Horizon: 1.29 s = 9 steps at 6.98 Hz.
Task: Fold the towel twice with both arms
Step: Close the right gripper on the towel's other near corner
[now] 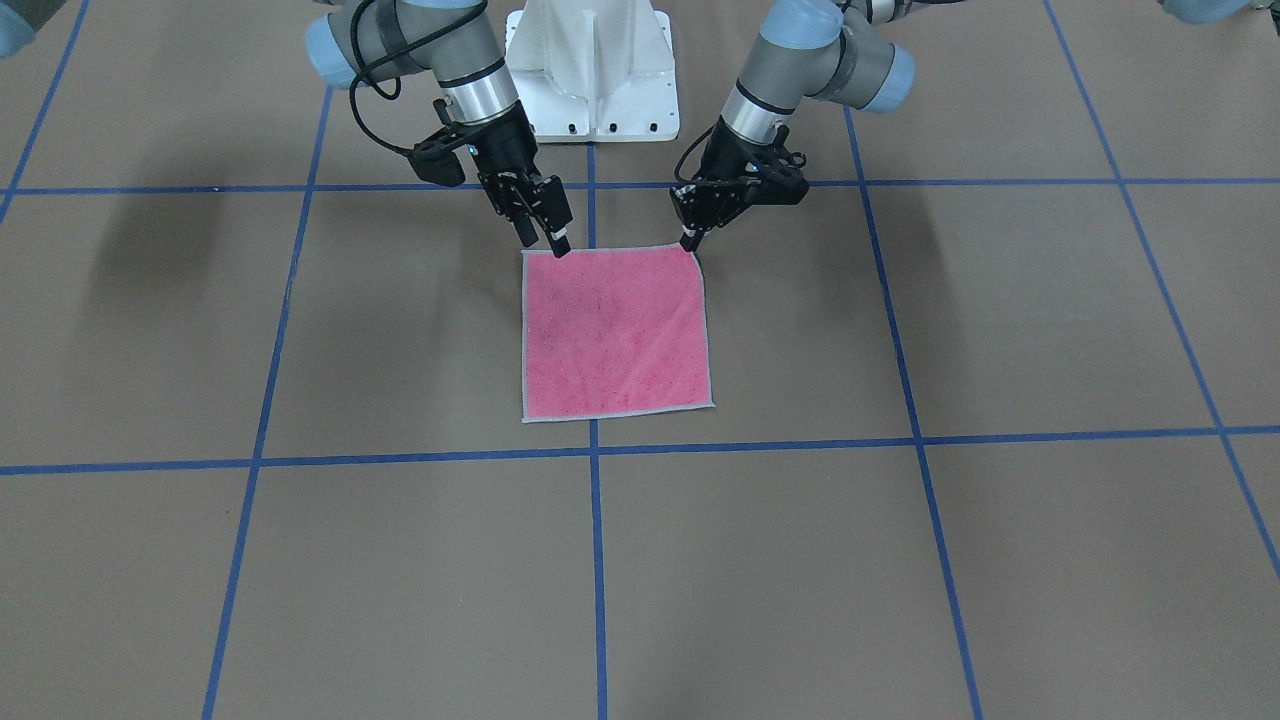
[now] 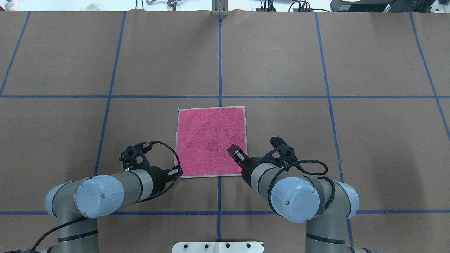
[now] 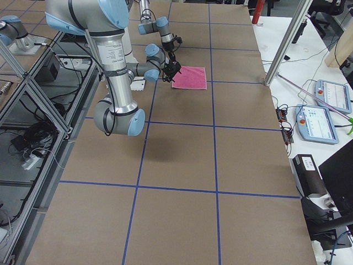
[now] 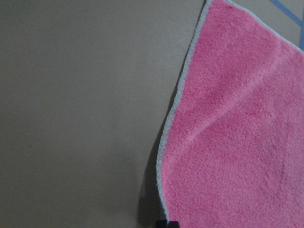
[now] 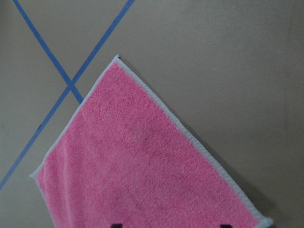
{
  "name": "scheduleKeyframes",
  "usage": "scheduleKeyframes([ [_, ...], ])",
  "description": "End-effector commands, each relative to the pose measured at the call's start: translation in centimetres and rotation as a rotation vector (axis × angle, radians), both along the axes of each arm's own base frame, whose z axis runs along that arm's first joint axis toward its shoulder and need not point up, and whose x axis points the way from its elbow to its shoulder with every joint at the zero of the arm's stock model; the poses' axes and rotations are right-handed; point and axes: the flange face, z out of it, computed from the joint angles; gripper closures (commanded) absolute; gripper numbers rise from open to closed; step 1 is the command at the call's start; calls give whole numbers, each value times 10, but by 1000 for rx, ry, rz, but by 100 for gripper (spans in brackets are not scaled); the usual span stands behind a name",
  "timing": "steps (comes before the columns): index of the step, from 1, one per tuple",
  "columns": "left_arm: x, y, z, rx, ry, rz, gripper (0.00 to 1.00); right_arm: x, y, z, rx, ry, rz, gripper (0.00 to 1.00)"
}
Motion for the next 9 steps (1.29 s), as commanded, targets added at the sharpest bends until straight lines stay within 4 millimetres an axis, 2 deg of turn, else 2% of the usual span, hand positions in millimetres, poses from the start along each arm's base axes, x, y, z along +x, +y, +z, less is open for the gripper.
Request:
scheduleKeyframes([
  [1, 1, 0, 2, -1, -4, 0, 100, -8, 9, 24, -8, 39, -18, 27],
  [4, 2, 0, 5, -2, -10, 1, 100, -9, 12, 20, -13, 63, -26, 34],
  [9, 2, 0, 5, -2, -9, 1, 100, -16, 21, 28, -22, 110, -43, 32],
])
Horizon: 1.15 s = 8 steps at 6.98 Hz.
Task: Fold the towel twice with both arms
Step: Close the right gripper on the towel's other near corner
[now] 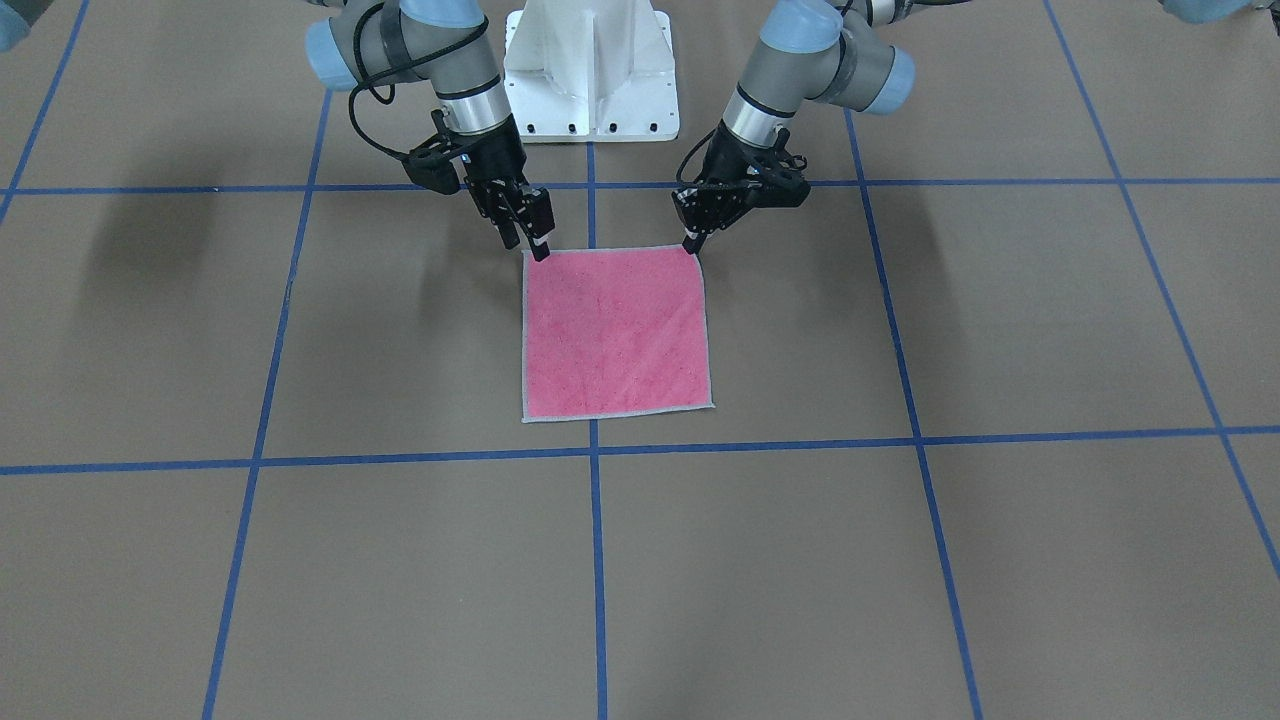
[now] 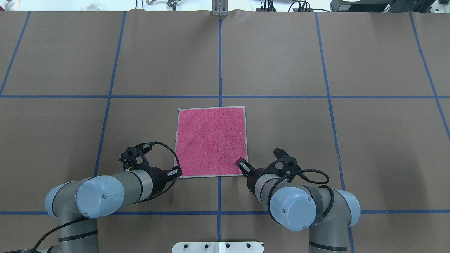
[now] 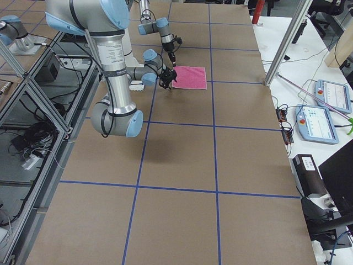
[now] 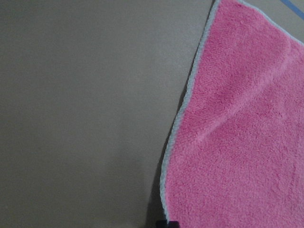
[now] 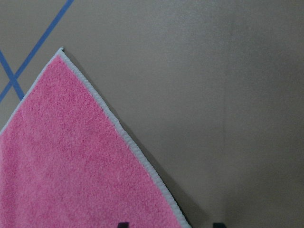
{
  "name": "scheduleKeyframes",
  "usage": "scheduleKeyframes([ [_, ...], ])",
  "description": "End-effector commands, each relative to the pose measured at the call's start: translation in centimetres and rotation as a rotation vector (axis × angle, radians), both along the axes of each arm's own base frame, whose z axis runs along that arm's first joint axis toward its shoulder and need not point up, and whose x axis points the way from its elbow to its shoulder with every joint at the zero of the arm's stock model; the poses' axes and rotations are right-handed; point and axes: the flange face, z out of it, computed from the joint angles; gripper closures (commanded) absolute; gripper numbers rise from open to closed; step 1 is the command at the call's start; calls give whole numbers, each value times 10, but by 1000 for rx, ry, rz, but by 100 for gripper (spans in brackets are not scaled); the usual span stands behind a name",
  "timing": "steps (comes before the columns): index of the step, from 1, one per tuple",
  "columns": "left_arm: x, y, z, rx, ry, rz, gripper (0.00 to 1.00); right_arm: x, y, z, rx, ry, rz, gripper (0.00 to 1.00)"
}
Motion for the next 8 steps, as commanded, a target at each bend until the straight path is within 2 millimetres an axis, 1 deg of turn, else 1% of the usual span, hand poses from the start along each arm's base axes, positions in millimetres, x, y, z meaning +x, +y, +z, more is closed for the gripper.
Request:
scheduleKeyframes([
  [1, 0, 0, 0, 0, -1, 0, 100, -3, 2, -2, 0, 9, 0, 36],
  [2, 0, 0, 0, 0, 1, 0, 100, -3, 2, -1, -3, 9, 5, 42],
  [3, 0, 0, 0, 0, 1, 0, 100, -4, 2, -1, -3, 8, 7, 46],
  [5, 0, 0, 0, 2, 0, 1, 100, -4, 3, -2, -5, 5, 9, 47],
  [8, 0, 0, 0, 2, 0, 1, 100, -4, 2, -4, -5, 0, 18, 72],
])
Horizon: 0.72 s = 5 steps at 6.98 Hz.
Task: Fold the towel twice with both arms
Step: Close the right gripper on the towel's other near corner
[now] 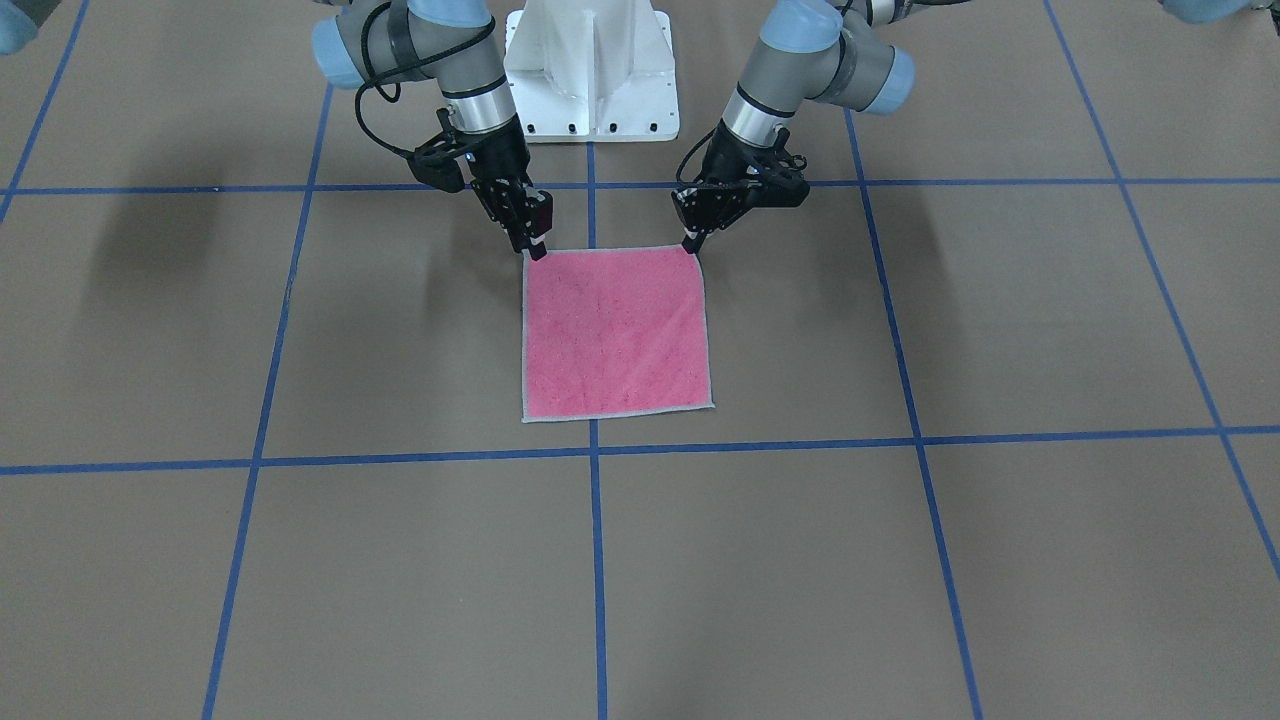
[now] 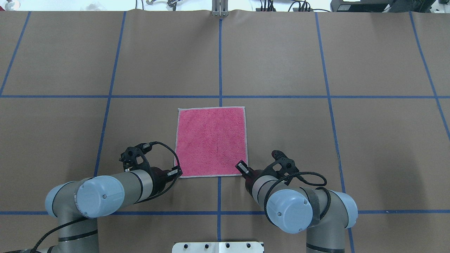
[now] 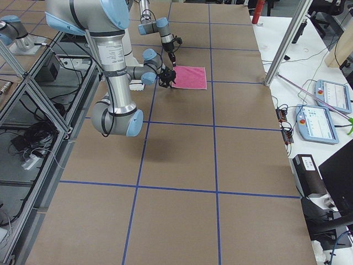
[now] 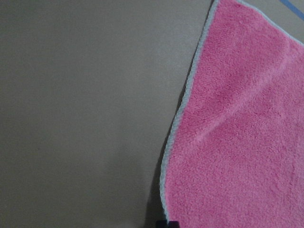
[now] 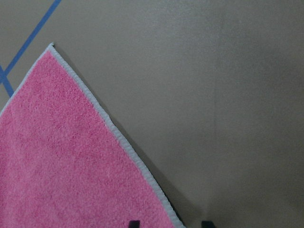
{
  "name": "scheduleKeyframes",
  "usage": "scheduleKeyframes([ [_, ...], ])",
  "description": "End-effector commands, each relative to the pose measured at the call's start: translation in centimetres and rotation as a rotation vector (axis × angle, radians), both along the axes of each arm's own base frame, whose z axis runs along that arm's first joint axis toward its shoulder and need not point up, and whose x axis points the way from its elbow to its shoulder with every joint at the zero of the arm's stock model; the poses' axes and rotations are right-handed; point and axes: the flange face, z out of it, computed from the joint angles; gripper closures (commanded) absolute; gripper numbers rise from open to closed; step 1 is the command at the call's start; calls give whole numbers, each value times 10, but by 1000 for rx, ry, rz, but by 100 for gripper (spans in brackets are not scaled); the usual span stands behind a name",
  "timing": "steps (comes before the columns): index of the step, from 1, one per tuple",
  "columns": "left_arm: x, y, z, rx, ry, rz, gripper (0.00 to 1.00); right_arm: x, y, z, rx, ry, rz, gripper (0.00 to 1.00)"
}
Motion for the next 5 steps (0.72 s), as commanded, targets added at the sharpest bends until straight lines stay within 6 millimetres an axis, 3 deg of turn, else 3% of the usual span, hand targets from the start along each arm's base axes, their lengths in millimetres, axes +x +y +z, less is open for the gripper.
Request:
scheduleKeyframes([
  [1, 0, 0, 0, 0, 0, 0, 100, 0, 0, -1, 2, -3, 5, 78],
  [3, 1, 1, -1, 1, 1, 2, 100, 1, 0, -3, 3, -6, 5, 78],
  [4, 1, 2, -1, 0, 2, 3, 100, 1, 0, -3, 3, -6, 5, 84],
  [5, 2, 2, -1, 1, 1, 5, 100, 2, -1, -4, 4, -7, 8, 100],
])
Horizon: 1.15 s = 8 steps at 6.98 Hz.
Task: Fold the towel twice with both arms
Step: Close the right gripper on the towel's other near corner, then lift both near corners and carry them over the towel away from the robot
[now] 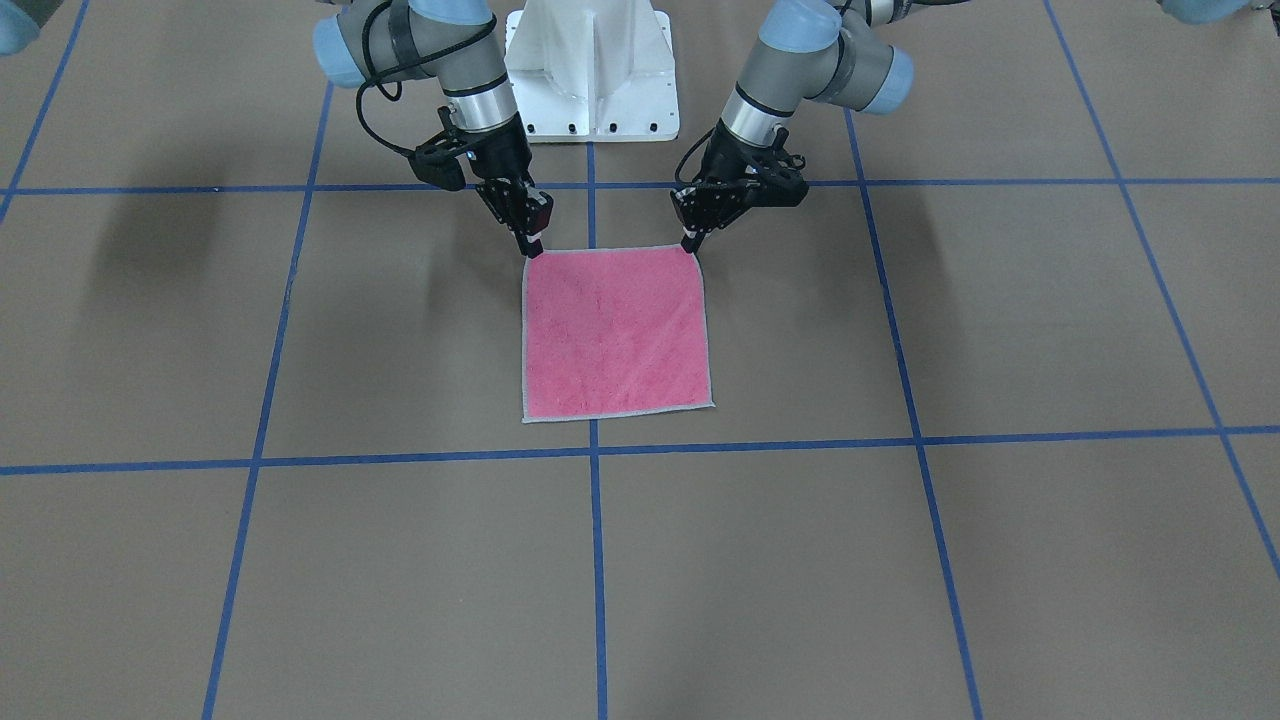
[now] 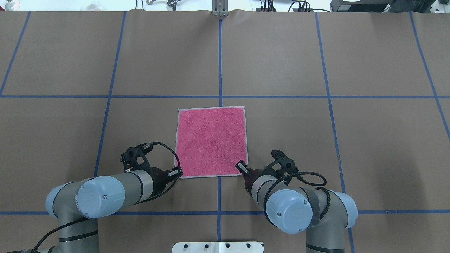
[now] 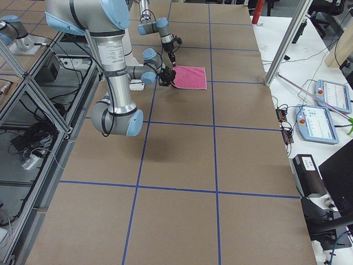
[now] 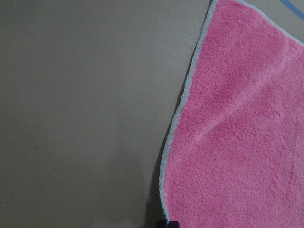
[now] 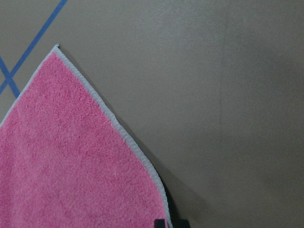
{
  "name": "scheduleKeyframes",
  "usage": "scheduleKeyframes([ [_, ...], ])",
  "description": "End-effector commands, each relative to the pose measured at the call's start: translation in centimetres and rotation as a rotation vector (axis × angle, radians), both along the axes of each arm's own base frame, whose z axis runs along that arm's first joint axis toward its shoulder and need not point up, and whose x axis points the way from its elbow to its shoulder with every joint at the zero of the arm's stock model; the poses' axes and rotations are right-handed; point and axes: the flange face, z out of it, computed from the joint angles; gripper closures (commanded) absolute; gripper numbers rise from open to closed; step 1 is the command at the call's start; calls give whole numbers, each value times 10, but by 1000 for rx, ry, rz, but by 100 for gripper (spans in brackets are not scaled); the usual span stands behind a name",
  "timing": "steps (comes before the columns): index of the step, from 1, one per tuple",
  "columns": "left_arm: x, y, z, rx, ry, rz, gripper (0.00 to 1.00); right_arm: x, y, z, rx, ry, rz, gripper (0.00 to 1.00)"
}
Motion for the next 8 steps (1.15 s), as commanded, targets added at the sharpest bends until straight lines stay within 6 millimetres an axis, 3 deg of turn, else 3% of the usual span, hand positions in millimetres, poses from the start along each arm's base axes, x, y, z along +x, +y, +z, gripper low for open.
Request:
scheduleKeyframes([
  [1, 1, 1, -3, 2, 4, 2, 100, 2, -2, -2, 7, -3, 11, 100],
  [5, -15, 5, -26, 22, 52, 14, 100, 31, -8, -23, 25, -52, 30, 100],
  [7, -23, 7, -37, 28, 75, 17, 100, 47, 14, -44, 31, -21, 13, 100],
  [8, -42, 13, -43, 25, 98, 38, 100, 56, 28, -59, 34, -33, -7, 100],
])
